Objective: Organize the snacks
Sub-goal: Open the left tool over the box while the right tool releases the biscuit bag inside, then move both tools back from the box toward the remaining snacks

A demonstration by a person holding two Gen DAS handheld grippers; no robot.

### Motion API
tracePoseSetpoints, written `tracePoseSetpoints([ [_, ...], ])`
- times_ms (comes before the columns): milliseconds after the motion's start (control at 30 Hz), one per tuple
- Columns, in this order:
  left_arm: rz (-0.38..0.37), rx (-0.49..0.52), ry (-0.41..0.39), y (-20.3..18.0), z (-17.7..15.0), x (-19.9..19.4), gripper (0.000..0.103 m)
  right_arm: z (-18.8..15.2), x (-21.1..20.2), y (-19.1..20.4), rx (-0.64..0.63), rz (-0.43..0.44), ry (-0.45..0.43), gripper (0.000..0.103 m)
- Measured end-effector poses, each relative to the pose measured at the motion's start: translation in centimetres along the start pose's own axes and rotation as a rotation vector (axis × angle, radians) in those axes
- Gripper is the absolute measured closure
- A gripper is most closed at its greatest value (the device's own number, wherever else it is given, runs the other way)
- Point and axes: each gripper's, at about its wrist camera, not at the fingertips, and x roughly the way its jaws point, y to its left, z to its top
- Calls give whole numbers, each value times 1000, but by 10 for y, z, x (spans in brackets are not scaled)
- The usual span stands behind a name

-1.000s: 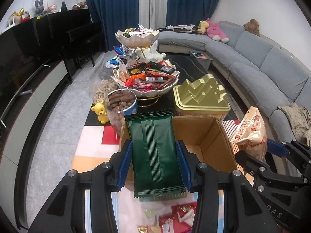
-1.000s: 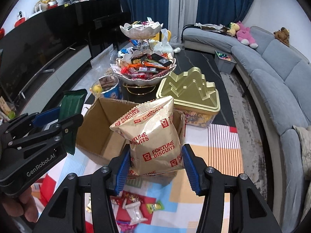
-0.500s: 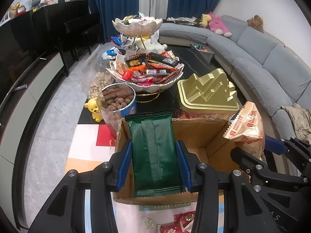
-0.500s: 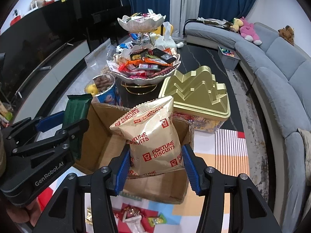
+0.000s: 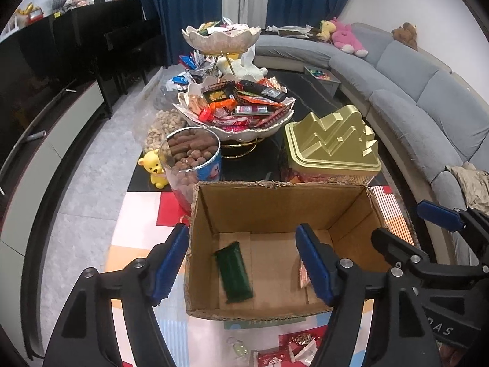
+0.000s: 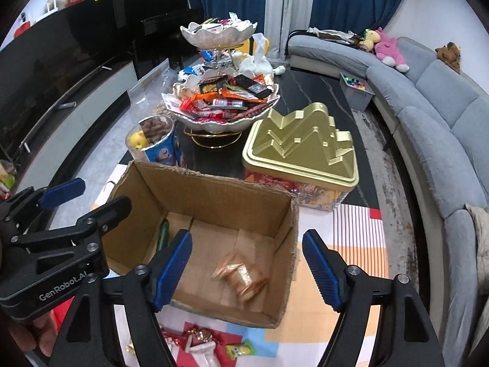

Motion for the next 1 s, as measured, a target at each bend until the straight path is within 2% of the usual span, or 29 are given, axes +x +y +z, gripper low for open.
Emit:
tracePoseSetpoints([
  [133,4,-2,-12,1,-4,-10,26,-1,-10,-2,9,-8,-17,28],
  [467,8,-19,-31,9,-17,-41,26,-14,-41,2,14,-22,-52,28],
  [1000,23,0,-31,9,-52,-71,26,-50,-63,9,30,-13,-47,28],
])
